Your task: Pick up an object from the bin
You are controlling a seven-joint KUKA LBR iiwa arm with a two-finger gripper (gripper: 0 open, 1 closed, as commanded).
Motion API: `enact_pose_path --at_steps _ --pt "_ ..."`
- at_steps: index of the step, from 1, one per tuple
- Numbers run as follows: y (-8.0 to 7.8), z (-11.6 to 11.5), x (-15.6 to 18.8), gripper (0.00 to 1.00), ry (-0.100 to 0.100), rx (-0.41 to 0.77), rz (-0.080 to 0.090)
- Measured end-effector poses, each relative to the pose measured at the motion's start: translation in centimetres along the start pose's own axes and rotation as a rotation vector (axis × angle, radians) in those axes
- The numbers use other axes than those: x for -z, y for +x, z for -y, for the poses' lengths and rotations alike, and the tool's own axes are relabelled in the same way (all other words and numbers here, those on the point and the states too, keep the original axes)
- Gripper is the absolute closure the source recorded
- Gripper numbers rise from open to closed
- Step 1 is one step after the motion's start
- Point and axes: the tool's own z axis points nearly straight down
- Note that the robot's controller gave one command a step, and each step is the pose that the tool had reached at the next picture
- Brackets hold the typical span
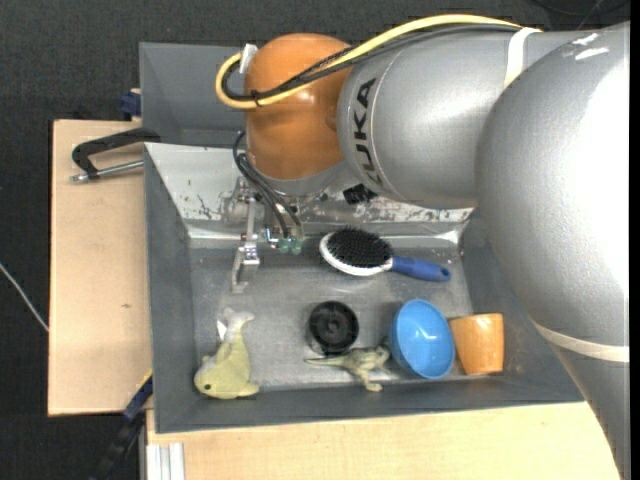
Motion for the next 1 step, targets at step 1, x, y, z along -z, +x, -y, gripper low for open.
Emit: enact_pose_path --at_steps 1 --pt "6.03 -2.02 -8.62 0.00 0.003 0.596 0.018"
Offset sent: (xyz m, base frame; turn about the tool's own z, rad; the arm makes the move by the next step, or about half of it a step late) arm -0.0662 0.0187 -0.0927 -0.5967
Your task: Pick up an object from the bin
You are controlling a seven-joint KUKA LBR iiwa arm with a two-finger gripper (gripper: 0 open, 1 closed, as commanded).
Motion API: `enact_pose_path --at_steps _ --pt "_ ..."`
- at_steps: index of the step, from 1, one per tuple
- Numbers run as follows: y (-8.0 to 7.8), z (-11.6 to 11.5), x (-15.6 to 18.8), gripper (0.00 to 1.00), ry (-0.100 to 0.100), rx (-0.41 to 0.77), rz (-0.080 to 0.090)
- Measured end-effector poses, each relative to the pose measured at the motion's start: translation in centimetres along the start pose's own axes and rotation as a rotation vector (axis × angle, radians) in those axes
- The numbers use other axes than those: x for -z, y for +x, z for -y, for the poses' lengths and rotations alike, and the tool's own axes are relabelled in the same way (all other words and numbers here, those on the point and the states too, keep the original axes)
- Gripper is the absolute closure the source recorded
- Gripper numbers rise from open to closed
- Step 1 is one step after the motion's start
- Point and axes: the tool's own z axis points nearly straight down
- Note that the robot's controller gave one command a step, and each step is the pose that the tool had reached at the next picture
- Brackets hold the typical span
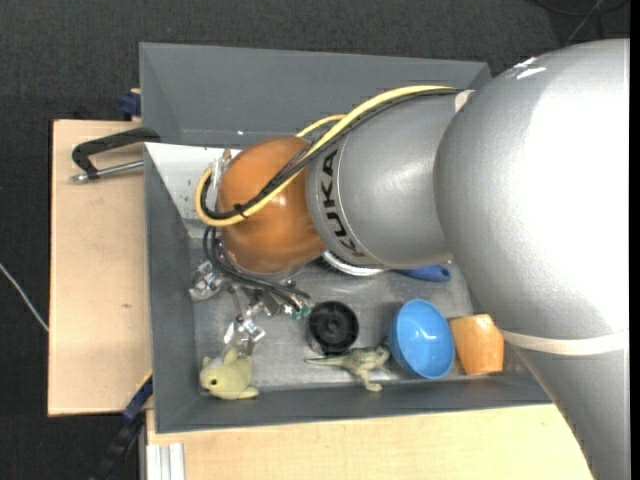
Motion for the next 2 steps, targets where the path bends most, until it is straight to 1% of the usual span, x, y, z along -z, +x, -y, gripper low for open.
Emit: enact_pose_path --at_steps 1,2 --pt "4.8 3.3 2.5 0.00 -0.005 0.413 -0.009" --pt "4.1 -1.6 2.4 0.00 -0.008 0.696 -0.005"
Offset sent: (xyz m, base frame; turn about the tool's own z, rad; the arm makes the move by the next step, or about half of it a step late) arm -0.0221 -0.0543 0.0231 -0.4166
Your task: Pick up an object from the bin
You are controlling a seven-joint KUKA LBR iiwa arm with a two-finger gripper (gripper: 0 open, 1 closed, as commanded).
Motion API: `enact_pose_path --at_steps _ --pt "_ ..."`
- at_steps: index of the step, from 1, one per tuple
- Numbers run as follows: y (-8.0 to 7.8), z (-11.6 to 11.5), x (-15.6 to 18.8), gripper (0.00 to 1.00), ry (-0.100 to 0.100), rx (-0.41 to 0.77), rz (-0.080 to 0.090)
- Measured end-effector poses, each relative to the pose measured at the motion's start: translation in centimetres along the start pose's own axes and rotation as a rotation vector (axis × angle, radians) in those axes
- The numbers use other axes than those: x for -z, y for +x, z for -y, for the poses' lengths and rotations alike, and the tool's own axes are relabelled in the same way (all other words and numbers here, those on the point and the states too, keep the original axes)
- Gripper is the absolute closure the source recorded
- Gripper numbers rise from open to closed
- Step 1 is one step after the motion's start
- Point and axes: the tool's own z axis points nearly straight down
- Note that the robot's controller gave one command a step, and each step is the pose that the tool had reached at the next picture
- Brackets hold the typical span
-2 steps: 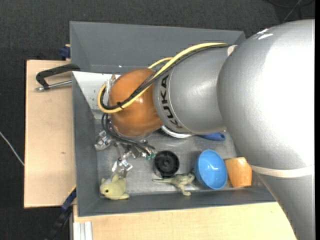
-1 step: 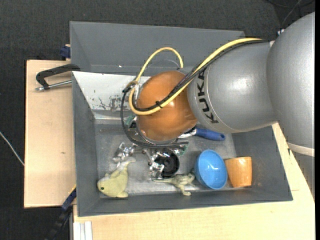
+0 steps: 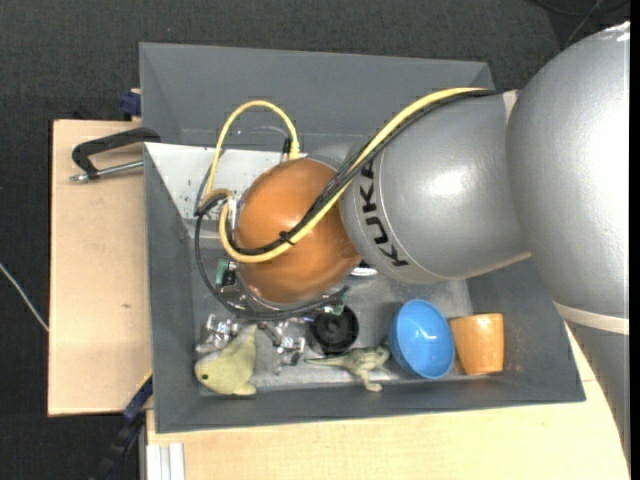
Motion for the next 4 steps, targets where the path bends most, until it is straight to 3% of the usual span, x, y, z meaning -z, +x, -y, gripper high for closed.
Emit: enact_pose_path --at_steps 1,2,3,4 --pt "-1.2 0.1 -2.9 0.00 0.000 0.159 -0.005" --pt "-1.2 0.1 -2.8 0.00 -0.002 0.155 -0.004" --pt "-1.3 0.3 -2.5 1.00 0.001 0.155 -0.005" --pt "-1.5 0.4 -0.5 1.00 0.004 0.152 0.003"
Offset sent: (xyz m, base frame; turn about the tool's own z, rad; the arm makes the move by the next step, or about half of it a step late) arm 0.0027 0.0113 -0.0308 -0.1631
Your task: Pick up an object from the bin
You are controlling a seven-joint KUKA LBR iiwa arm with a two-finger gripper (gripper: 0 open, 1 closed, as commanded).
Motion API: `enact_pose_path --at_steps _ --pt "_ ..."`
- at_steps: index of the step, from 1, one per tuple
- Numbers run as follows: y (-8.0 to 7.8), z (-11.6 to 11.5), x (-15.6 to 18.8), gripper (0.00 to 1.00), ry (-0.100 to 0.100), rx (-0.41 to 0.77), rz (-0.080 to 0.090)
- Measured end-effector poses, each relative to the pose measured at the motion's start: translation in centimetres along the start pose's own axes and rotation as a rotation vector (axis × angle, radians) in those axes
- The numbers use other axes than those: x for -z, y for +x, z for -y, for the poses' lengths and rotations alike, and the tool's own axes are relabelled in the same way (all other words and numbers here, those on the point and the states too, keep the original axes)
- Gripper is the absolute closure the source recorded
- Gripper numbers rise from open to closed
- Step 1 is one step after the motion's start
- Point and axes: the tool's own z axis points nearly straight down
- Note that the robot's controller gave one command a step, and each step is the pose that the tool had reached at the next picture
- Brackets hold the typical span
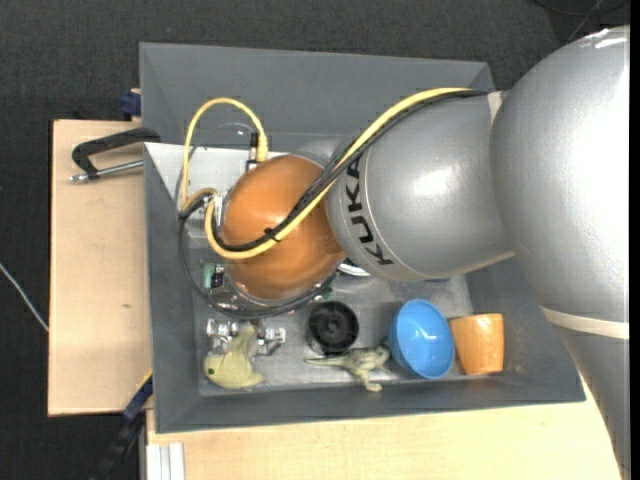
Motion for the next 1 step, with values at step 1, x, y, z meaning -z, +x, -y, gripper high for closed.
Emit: enact_pose_path --at_steps 1 --pt "-0.15 0.08 0.48 1.00 -0.002 -0.004 0.000"
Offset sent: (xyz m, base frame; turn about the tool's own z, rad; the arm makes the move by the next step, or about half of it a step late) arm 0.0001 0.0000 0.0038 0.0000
